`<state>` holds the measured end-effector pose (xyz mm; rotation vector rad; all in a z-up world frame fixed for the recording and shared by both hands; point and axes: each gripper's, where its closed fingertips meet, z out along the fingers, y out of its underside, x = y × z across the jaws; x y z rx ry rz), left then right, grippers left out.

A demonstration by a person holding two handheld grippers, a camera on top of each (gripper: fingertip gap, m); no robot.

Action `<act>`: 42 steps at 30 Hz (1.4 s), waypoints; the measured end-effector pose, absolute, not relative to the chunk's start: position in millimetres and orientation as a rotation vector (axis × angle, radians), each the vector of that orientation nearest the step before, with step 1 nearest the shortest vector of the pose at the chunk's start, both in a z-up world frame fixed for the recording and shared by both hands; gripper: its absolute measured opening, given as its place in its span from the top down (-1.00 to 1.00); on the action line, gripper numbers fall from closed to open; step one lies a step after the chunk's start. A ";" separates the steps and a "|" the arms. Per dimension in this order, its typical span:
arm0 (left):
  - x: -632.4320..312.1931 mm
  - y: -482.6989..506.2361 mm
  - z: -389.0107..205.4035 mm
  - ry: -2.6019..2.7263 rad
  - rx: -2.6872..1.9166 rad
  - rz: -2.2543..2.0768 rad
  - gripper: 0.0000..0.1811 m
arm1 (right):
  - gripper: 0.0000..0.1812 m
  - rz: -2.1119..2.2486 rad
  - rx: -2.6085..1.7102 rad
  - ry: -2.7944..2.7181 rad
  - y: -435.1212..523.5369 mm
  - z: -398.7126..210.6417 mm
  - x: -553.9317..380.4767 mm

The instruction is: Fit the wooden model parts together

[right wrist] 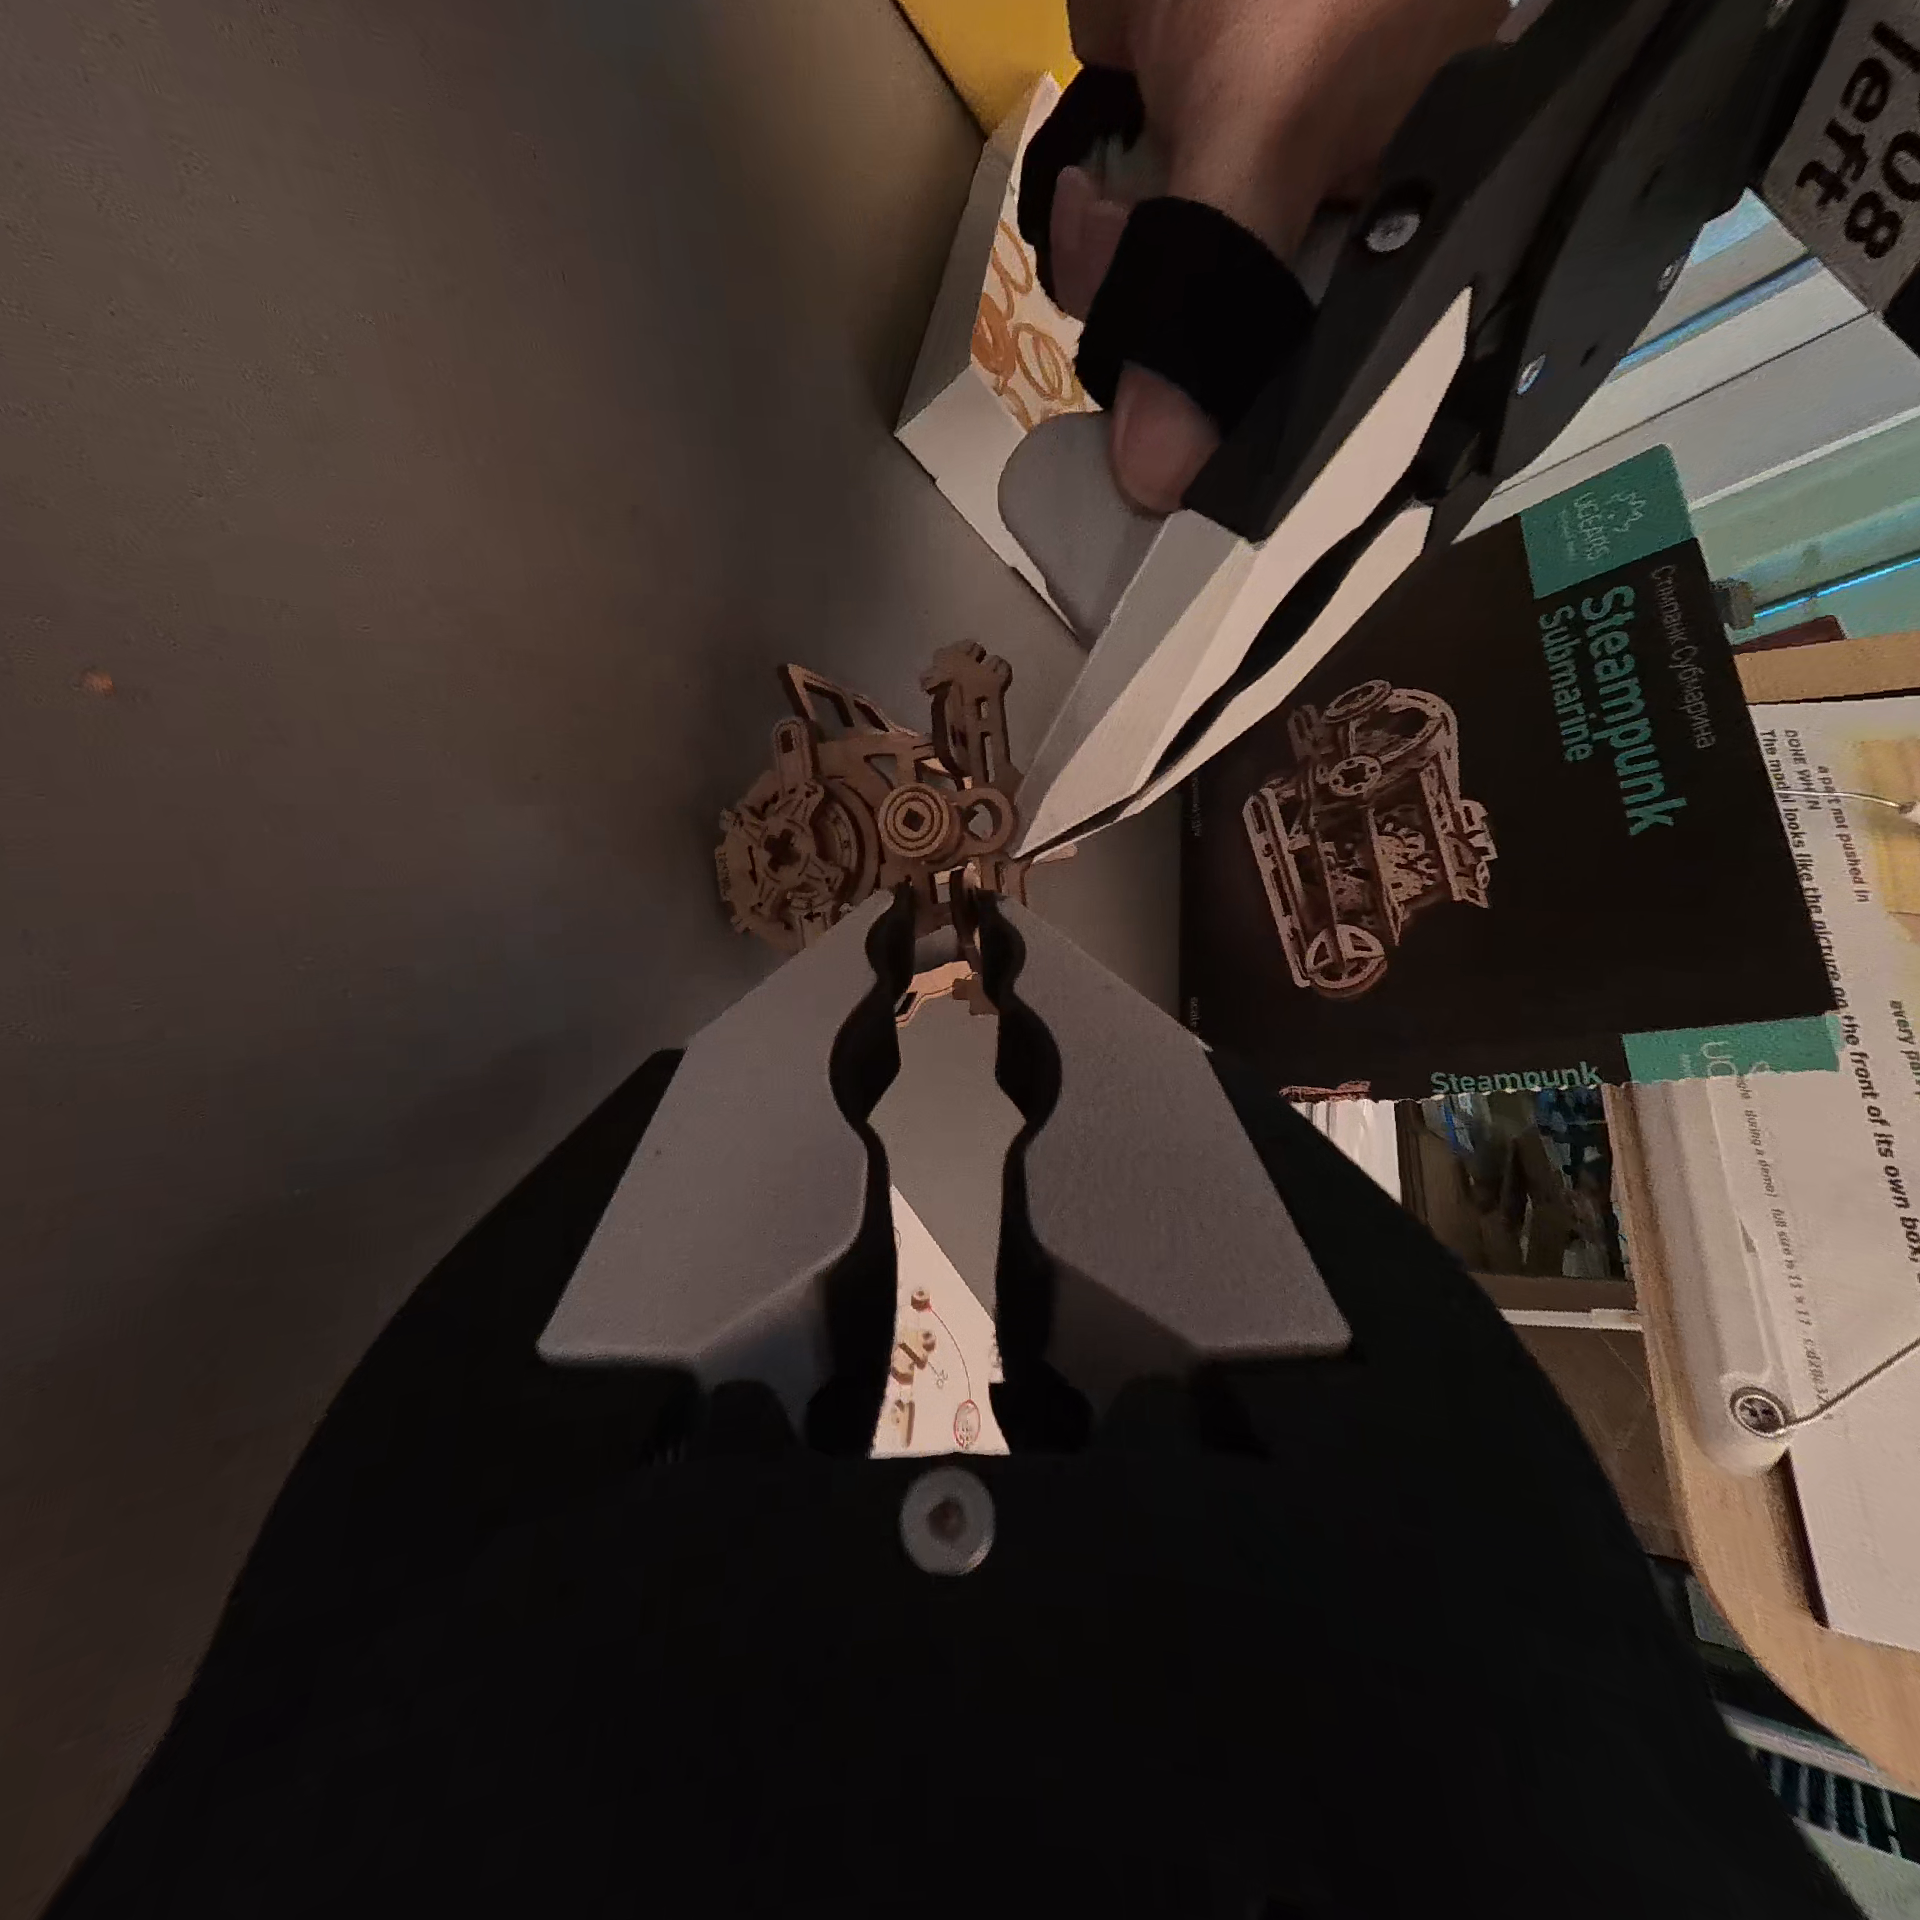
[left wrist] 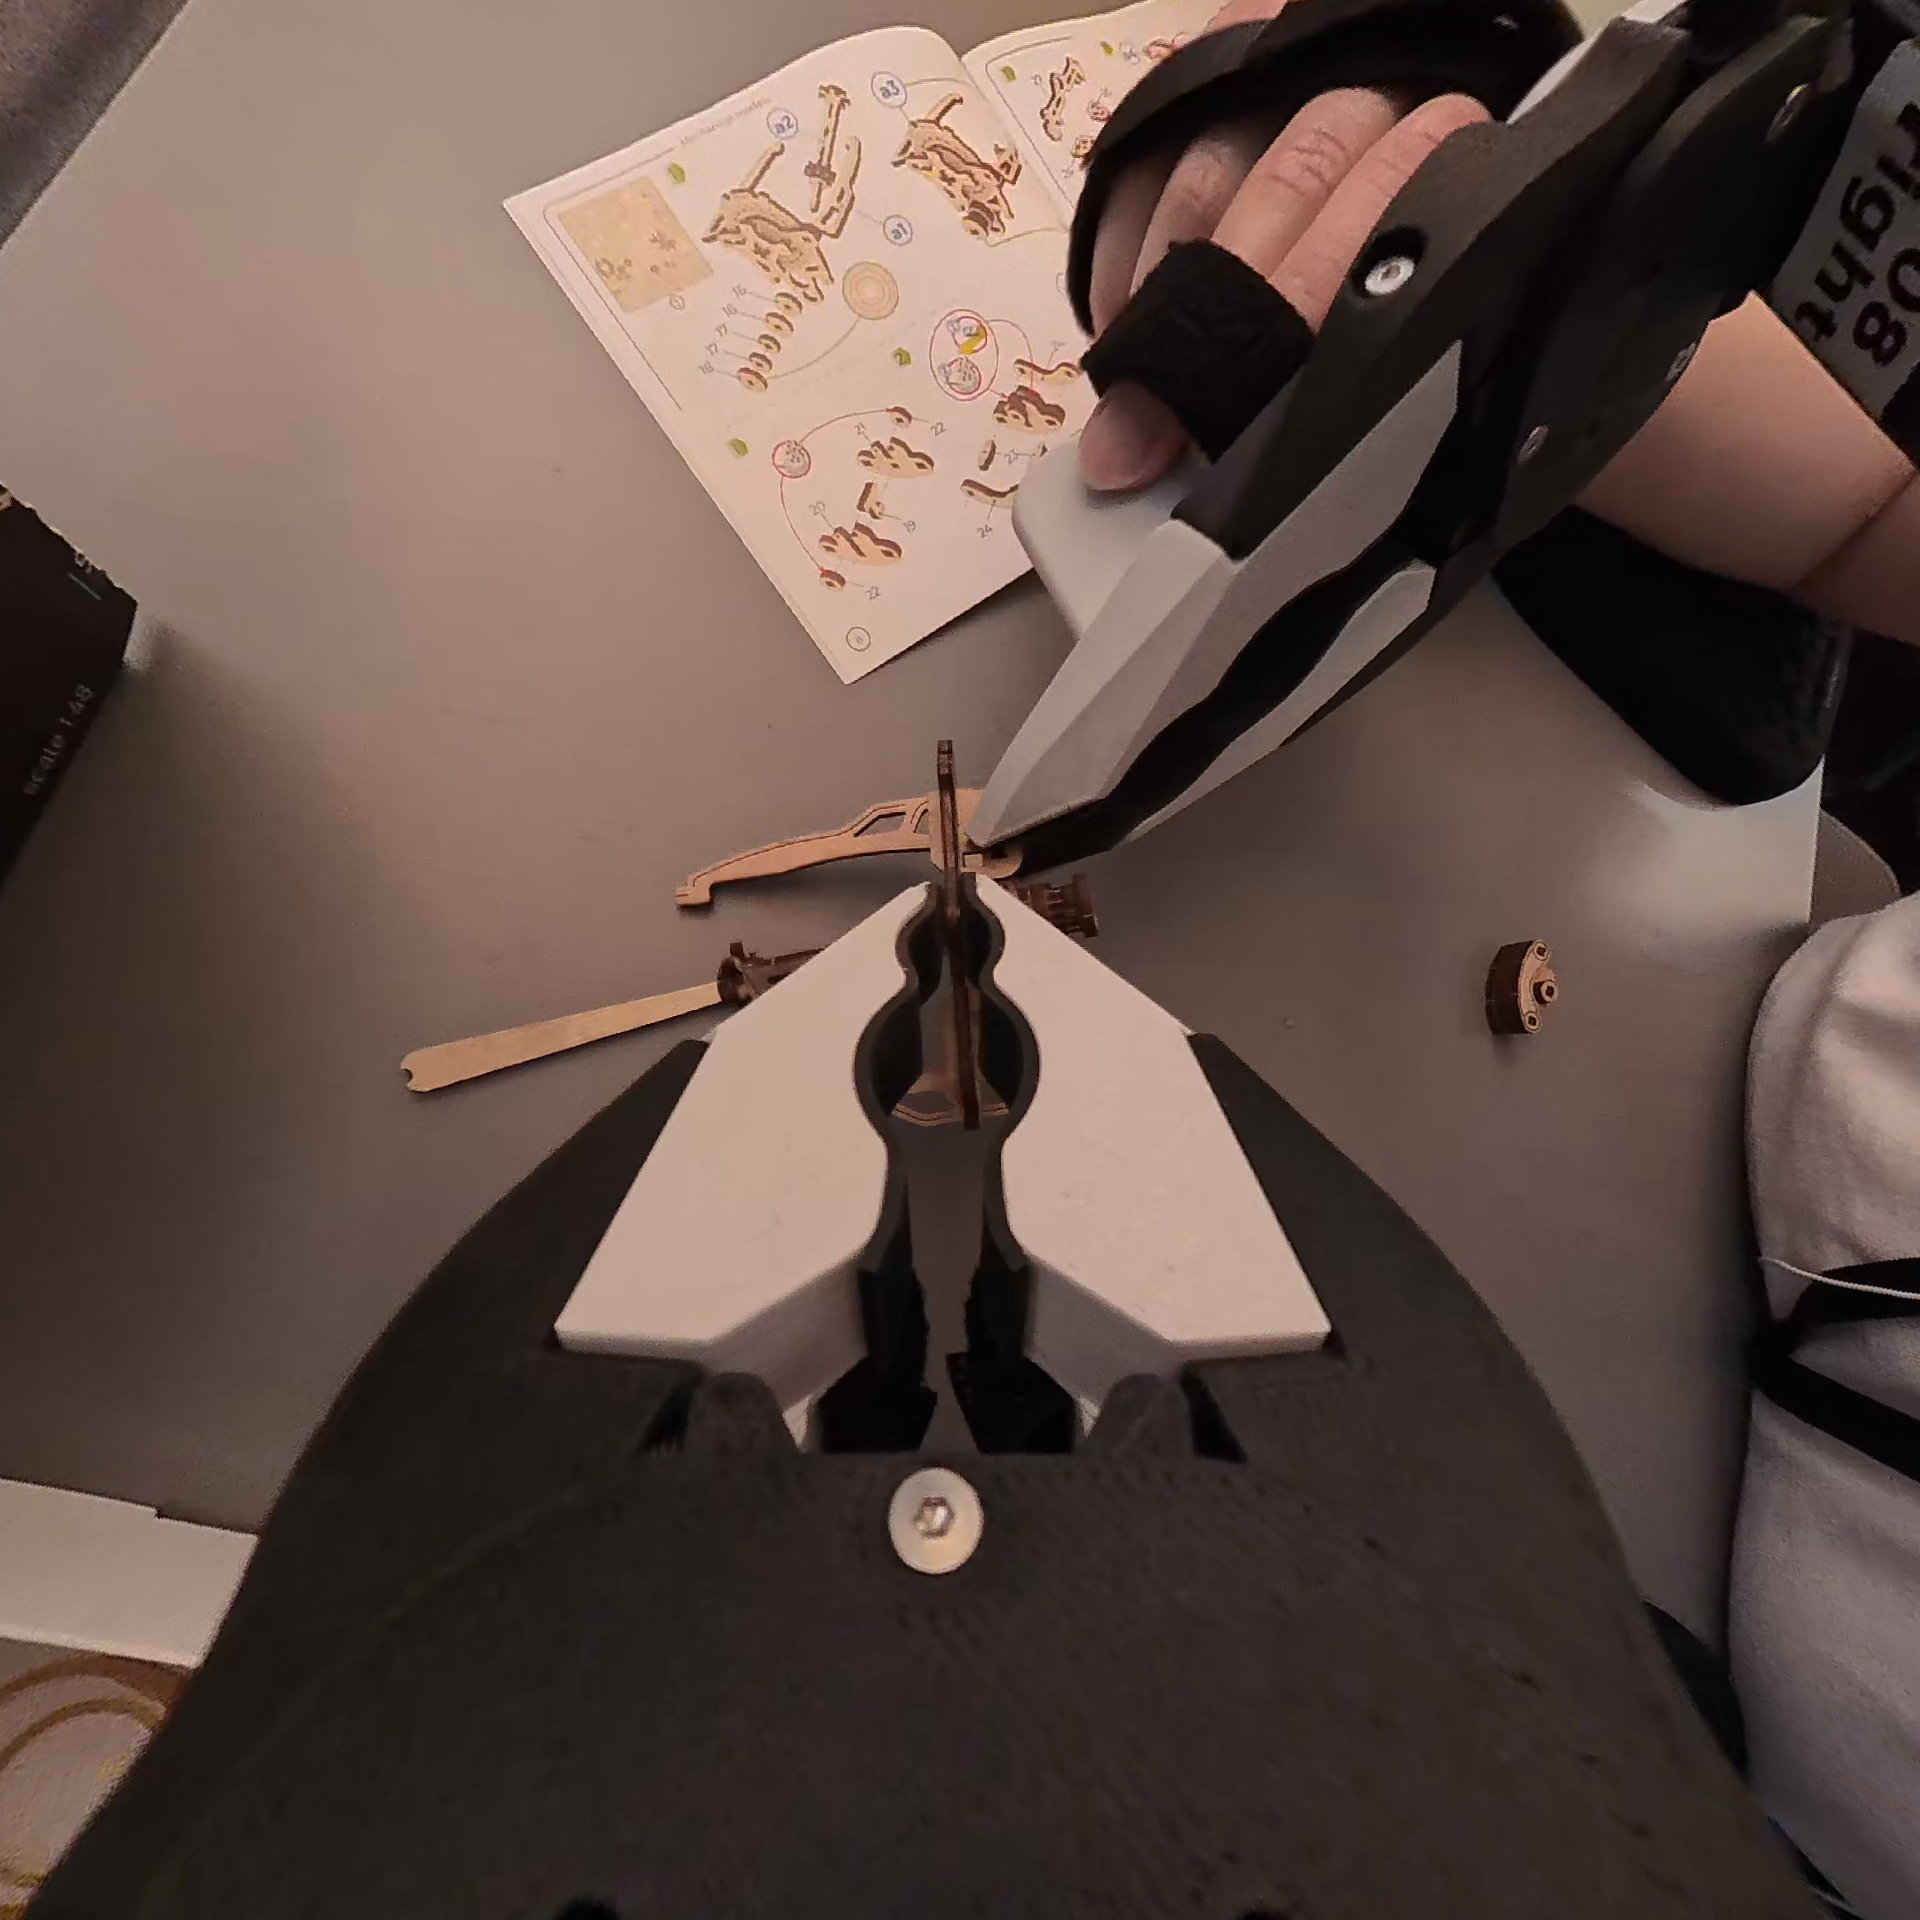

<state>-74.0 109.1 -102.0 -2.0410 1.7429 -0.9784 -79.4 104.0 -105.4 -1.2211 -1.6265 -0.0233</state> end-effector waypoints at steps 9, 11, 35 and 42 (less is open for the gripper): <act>-74.4 108.6 -102.9 1.740 -2.045 -0.977 0.99 | 0.89 -0.034 -1.186 -1.615 103.6 -105.6 -79.1; -73.5 109.6 -103.4 1.736 -2.042 -0.981 0.97 | 0.89 -0.030 -1.182 -1.614 103.0 -105.4 -79.2; -71.7 106.8 -97.0 1.725 -2.011 -1.005 1.00 | 0.80 0.897 -1.650 -1.308 90.5 -114.8 -67.0; -72.4 107.0 -98.2 1.735 -2.008 -0.987 1.00 | 0.86 1.103 -1.713 -1.218 93.2 -109.0 -67.6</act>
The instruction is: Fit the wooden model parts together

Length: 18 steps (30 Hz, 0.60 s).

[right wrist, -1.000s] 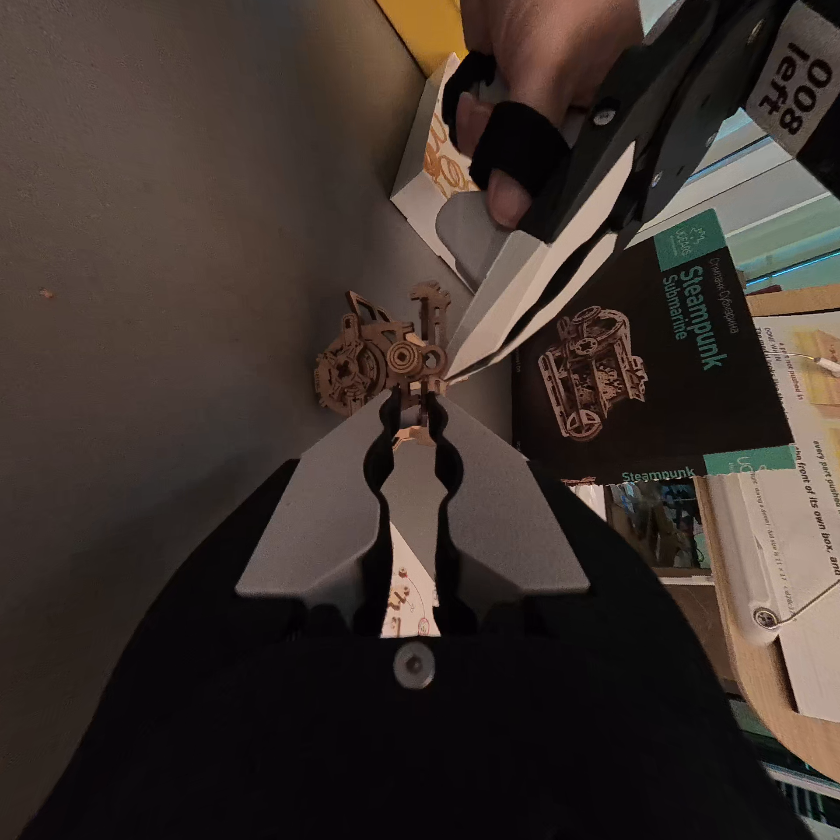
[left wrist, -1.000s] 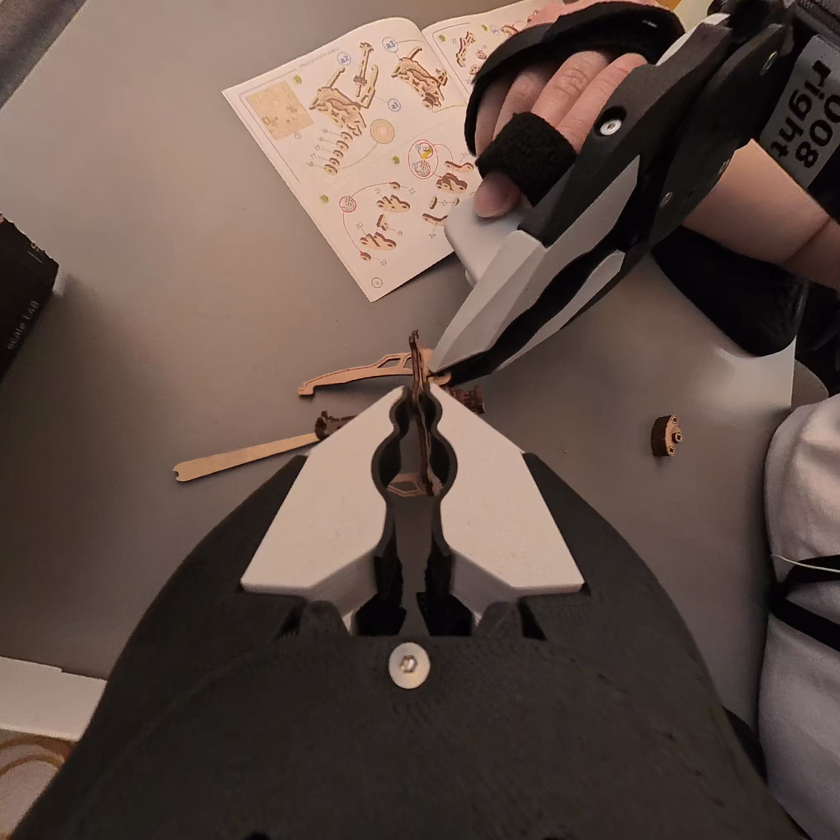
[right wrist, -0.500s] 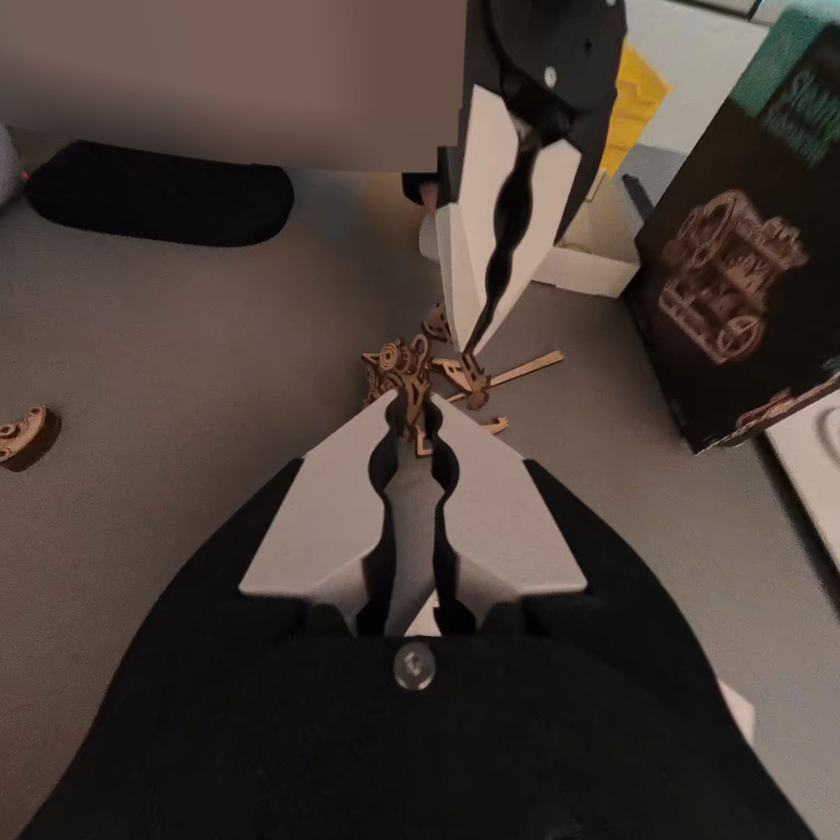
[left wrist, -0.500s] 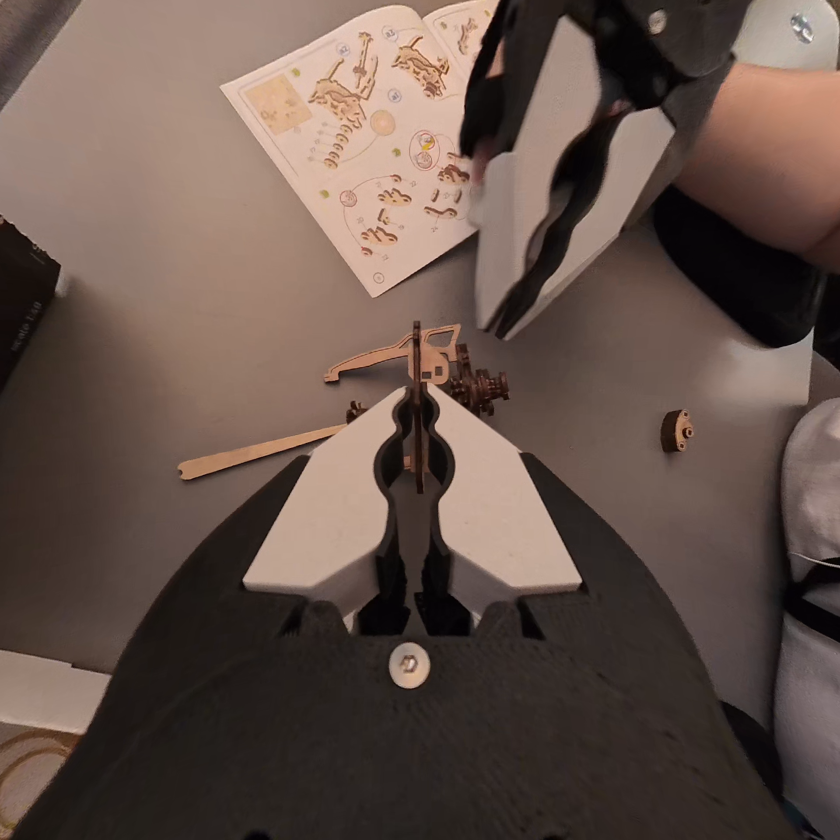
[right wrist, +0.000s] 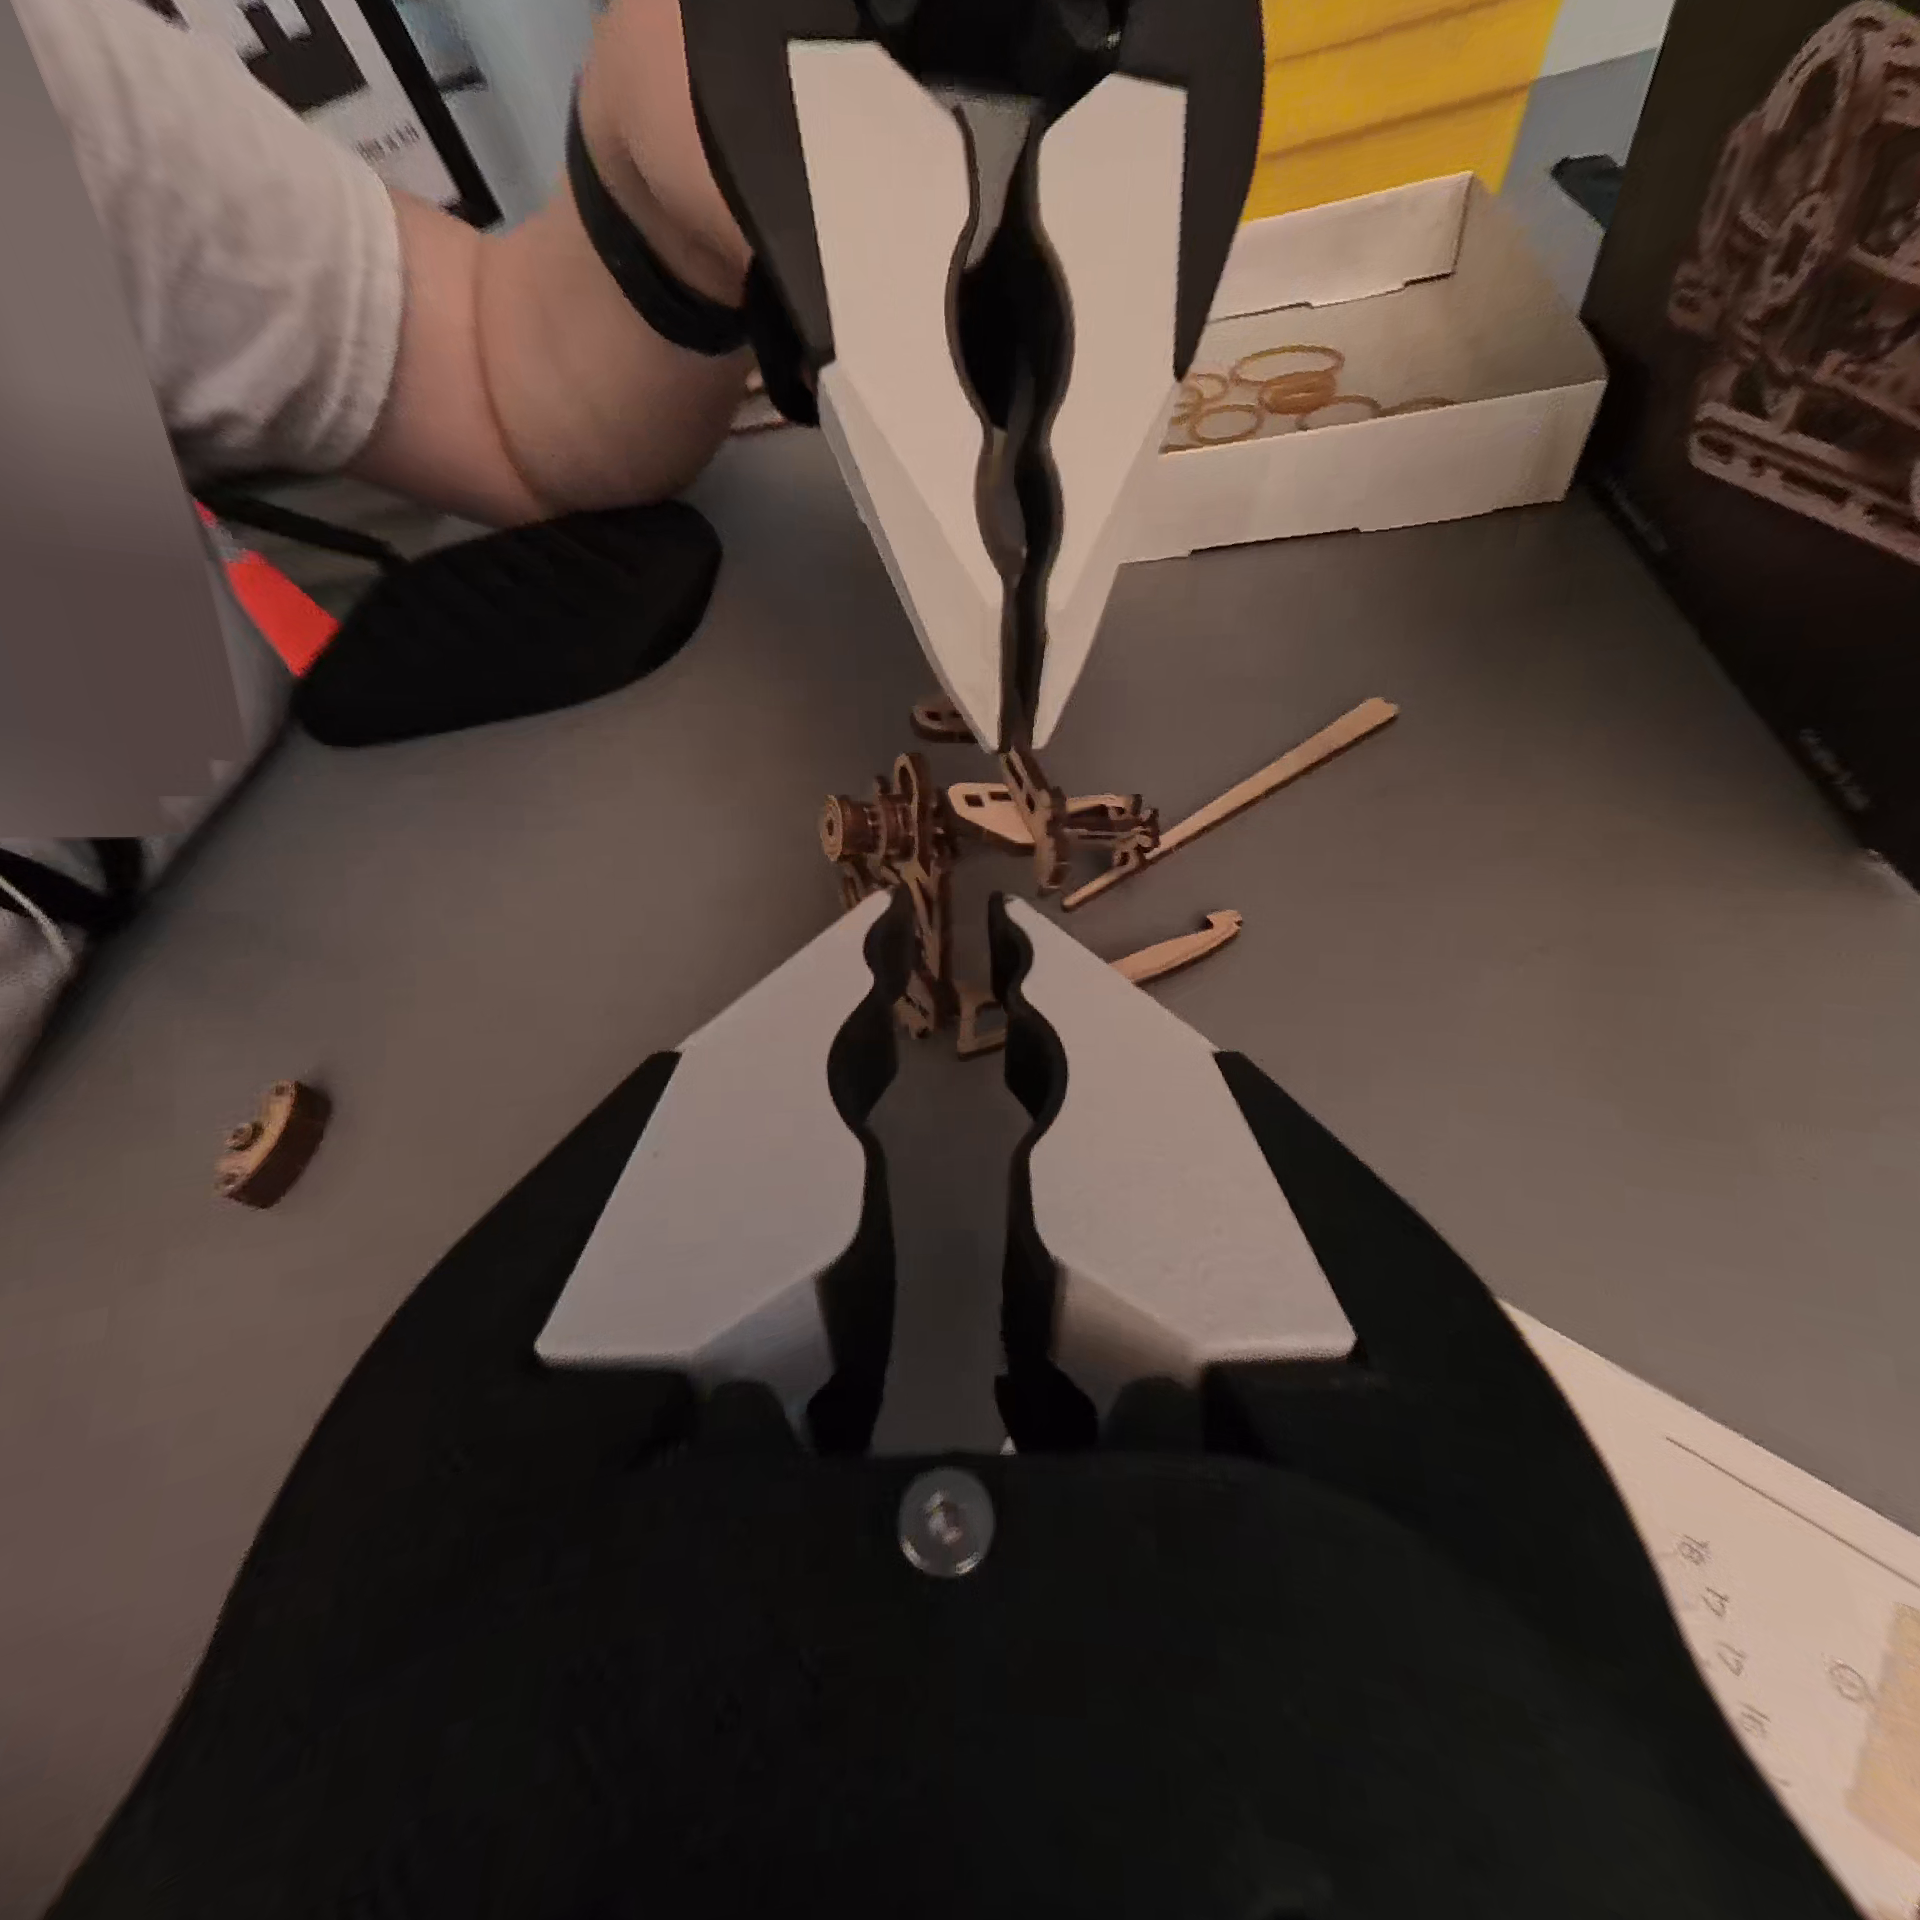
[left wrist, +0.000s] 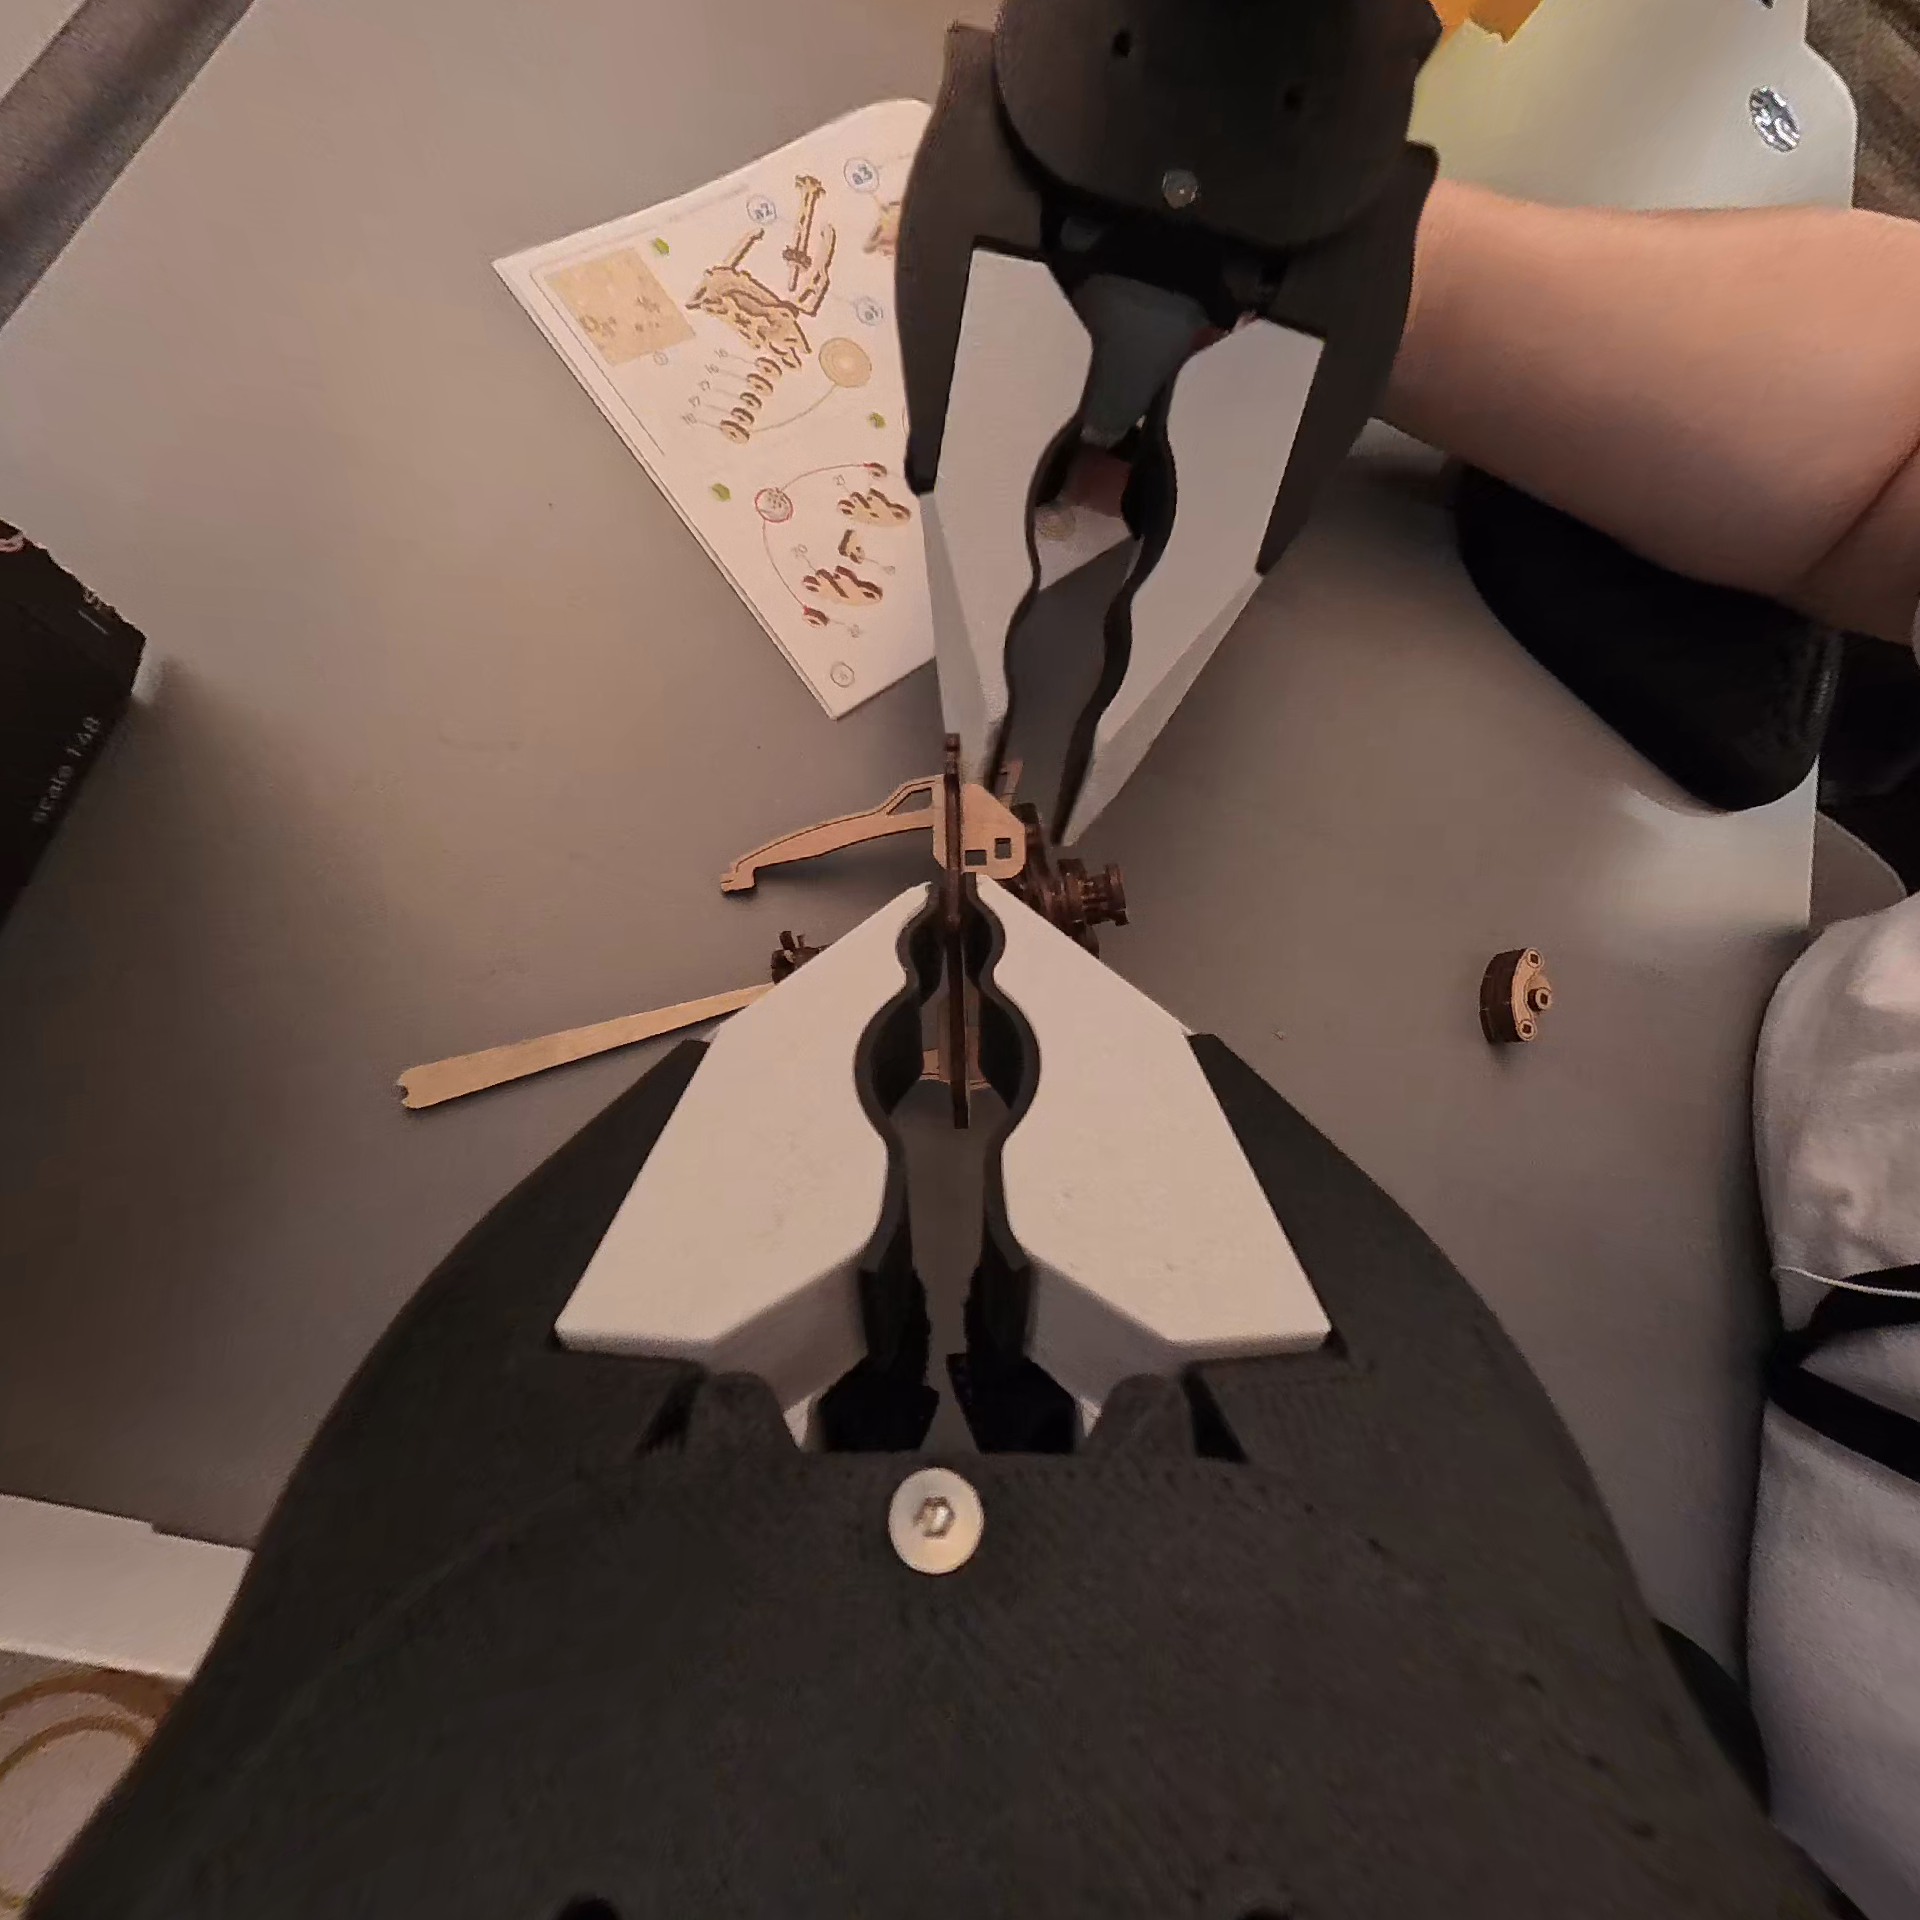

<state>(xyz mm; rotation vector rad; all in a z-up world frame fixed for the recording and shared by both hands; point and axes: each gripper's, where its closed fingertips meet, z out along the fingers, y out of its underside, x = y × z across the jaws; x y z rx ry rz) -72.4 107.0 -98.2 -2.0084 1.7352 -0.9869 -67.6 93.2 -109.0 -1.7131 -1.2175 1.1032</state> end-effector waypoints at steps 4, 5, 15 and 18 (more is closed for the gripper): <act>-73.7 109.0 -94.9 1.726 -2.003 -0.988 1.00 | 0.82 1.212 -1.768 -1.182 94.9 -109.8 -67.6; -74.0 109.2 -94.1 1.726 -2.001 -0.986 1.00 | 0.82 1.227 -1.777 -1.176 95.2 -110.0 -67.4; -77.0 111.5 -84.4 1.717 -1.972 -0.974 1.00 | 0.99 1.162 -1.794 -1.266 88.7 -113.6 -73.8; -79.3 112.4 -70.8 1.697 -1.929 -0.970 1.00 | 0.99 1.172 -1.731 -1.191 92.2 -82.4 -70.4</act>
